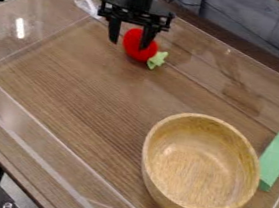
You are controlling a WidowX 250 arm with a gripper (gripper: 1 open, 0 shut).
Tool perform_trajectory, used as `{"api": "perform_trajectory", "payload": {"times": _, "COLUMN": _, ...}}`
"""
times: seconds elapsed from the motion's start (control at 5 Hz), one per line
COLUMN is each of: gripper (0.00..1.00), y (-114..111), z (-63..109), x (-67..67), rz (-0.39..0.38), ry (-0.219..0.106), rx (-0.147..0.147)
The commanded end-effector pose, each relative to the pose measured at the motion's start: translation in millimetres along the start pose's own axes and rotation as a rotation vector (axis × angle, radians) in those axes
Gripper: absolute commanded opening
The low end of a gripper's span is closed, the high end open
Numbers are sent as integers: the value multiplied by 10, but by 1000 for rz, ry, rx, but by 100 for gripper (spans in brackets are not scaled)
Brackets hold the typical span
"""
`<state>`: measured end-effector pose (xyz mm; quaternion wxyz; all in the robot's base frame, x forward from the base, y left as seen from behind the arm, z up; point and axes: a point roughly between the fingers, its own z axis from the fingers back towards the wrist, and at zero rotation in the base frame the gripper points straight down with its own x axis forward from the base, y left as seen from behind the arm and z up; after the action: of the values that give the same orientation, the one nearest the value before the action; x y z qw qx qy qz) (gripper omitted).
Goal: Move the red fruit to the right
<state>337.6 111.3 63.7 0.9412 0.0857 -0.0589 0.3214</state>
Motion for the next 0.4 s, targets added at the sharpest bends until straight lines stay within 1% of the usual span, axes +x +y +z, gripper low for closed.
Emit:
{"api": "perform_trajectory", "payload": {"times": 0.0, "gripper": 0, "y": 46, "z": 133, "x": 86, "rz": 19, "ry": -30, "rx": -24}}
{"api": "perform_trajectory", "payload": {"times": 0.2, "gripper": 0, "y": 29, "z": 298, "x": 116, "rz": 44, "ry": -2, "rx": -65}}
